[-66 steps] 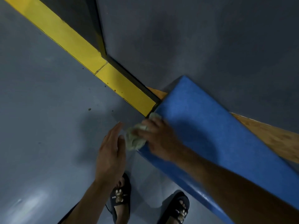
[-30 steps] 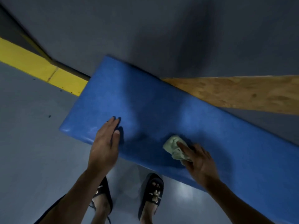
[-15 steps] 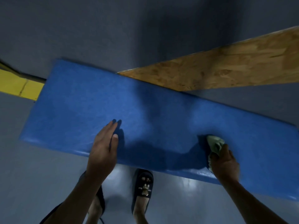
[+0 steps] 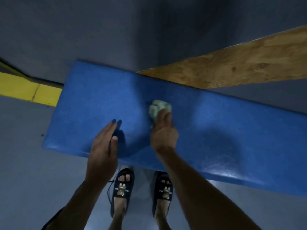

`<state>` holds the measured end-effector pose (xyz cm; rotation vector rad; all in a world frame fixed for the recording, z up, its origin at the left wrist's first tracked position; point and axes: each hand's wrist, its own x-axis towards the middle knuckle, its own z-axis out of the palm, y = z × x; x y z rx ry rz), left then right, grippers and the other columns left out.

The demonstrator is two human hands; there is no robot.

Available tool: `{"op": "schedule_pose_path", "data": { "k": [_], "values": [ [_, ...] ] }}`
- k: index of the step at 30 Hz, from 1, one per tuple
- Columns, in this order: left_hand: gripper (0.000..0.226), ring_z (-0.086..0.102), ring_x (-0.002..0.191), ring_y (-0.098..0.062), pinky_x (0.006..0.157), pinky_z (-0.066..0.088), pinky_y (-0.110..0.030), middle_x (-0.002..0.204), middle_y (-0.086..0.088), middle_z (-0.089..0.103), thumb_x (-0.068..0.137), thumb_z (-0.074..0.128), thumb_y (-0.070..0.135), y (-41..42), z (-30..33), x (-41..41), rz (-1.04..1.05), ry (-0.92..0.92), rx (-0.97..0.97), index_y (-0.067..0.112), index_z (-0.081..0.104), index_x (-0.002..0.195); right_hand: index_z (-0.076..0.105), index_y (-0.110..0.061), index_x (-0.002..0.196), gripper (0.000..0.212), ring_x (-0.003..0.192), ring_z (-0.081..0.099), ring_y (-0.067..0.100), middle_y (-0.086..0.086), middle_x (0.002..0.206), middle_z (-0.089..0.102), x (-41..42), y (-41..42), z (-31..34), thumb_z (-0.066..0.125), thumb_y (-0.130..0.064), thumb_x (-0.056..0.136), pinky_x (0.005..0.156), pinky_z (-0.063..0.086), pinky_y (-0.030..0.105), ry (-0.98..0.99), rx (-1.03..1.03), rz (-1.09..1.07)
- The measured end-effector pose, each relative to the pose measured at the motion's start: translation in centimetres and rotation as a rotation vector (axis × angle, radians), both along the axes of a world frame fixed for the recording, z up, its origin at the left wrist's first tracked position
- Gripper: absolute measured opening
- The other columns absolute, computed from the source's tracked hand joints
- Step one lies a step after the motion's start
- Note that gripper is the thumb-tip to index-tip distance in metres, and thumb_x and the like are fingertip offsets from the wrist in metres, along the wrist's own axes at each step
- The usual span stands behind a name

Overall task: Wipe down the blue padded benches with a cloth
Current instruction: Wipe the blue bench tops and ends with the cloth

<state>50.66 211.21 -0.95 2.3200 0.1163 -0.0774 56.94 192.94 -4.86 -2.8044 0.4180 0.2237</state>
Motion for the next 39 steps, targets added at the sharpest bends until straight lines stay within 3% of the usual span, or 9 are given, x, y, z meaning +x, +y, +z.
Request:
{"op": "schedule_pose_path", "data": {
  "k": [2, 7, 10, 16, 22, 29, 34, 36, 39],
  "values": [
    [0.047, 0.032, 0.140, -0.002, 0.115, 0.017, -0.008, 0.148, 0.012, 0.038, 0.103, 0.034, 0.030, 1.5, -0.2, 0.2, -0.001, 0.001, 0.021, 0.018, 0.042, 0.148, 0.059, -0.006, 0.129, 0.052, 0.062, 0.063, 0.028, 0.016, 0.115, 0.065, -0.6, 6.1, -0.5, 0.065, -0.025, 0.081, 0.052, 0.050, 0.031, -0.070, -0.003, 0.209],
    [0.048, 0.036, 0.142, -0.012, 0.119, 0.026, -0.030, 0.150, -0.002, 0.044, 0.105, 0.029, 0.026, 4.0, 0.2, 0.8, -0.035, 0.012, 0.028, 0.008, 0.041, 0.148, 0.049, -0.019, 0.137, 0.052, 0.087, 0.059, 0.022, 0.002, 0.111, 0.056, -3.3, 11.0, 0.6, 0.050, -0.029, 0.085, 0.078, 0.046, 0.036, -0.062, 0.021, 0.618],
    [0.048, 0.033, 0.140, -0.006, 0.115, 0.018, -0.012, 0.149, 0.007, 0.039, 0.104, 0.030, 0.027, 4.2, 0.3, 1.3, -0.059, 0.007, 0.014, 0.013, 0.039, 0.149, 0.055, -0.021, 0.138, 0.061, 0.083, 0.060, 0.027, 0.005, 0.111, 0.057, -3.4, 4.1, -0.1, 0.041, -0.021, 0.079, 0.071, 0.047, 0.035, -0.203, -0.076, 0.755],
    [0.048, 0.032, 0.140, -0.003, 0.115, 0.021, -0.014, 0.150, 0.009, 0.038, 0.104, 0.032, 0.028, 4.0, 0.2, 2.2, -0.057, 0.010, -0.051, 0.013, 0.040, 0.149, 0.038, -0.016, 0.148, 0.063, 0.082, 0.059, 0.041, 0.018, 0.119, 0.053, -2.7, -14.0, 1.1, 0.060, -0.021, 0.089, 0.065, 0.049, 0.045, 0.011, -0.308, 0.156],
    [0.049, 0.033, 0.142, -0.006, 0.117, 0.026, -0.025, 0.151, 0.008, 0.039, 0.102, 0.032, 0.026, 6.1, -0.4, 2.5, 0.001, 0.025, -0.082, 0.016, 0.041, 0.149, 0.020, -0.014, 0.155, 0.064, 0.097, 0.057, 0.046, 0.022, 0.131, 0.038, 0.3, -7.1, 1.4, 0.046, -0.025, 0.097, 0.078, 0.045, 0.048, 0.105, -0.137, -0.378],
    [0.050, 0.041, 0.140, -0.013, 0.115, 0.036, -0.039, 0.152, 0.000, 0.045, 0.104, 0.034, 0.032, 12.1, -1.5, 3.0, 0.097, 0.045, -0.082, 0.018, 0.037, 0.151, 0.052, -0.012, 0.140, 0.059, 0.081, 0.062, 0.034, 0.017, 0.114, 0.061, 5.6, 16.1, -1.2, 0.046, -0.016, 0.081, 0.067, 0.048, 0.039, -0.182, -0.007, 0.241],
    [0.049, 0.035, 0.139, -0.006, 0.108, 0.018, -0.004, 0.153, 0.003, 0.042, 0.104, 0.032, 0.034, 14.2, -1.1, 3.0, 0.142, 0.047, 0.003, 0.020, 0.043, 0.149, 0.052, -0.024, 0.140, 0.059, 0.088, 0.060, 0.030, 0.009, 0.110, 0.061, 6.3, 16.5, -0.5, 0.043, -0.024, 0.081, 0.069, 0.045, 0.038, -0.191, -0.140, 0.761],
    [0.050, 0.030, 0.141, 0.001, 0.110, 0.016, -0.004, 0.154, 0.010, 0.038, 0.103, 0.030, 0.038, 14.4, -1.0, 3.1, 0.134, 0.039, -0.016, 0.025, 0.042, 0.149, 0.059, -0.019, 0.133, 0.056, 0.076, 0.061, 0.031, 0.012, 0.101, 0.064, 9.2, 11.3, -1.1, 0.058, -0.016, 0.077, 0.062, 0.046, 0.036, -0.266, -0.273, 0.706],
    [0.049, 0.025, 0.140, 0.006, 0.111, 0.018, -0.007, 0.153, 0.017, 0.034, 0.103, 0.028, 0.041, 14.3, -0.9, 3.2, 0.171, 0.044, -0.049, 0.032, 0.038, 0.150, 0.048, -0.016, 0.141, 0.059, 0.085, 0.063, 0.038, 0.019, 0.121, 0.056, 12.4, 3.3, 0.7, 0.062, -0.018, 0.084, 0.071, 0.050, 0.040, -0.018, -0.313, 0.333]
  ]
}}
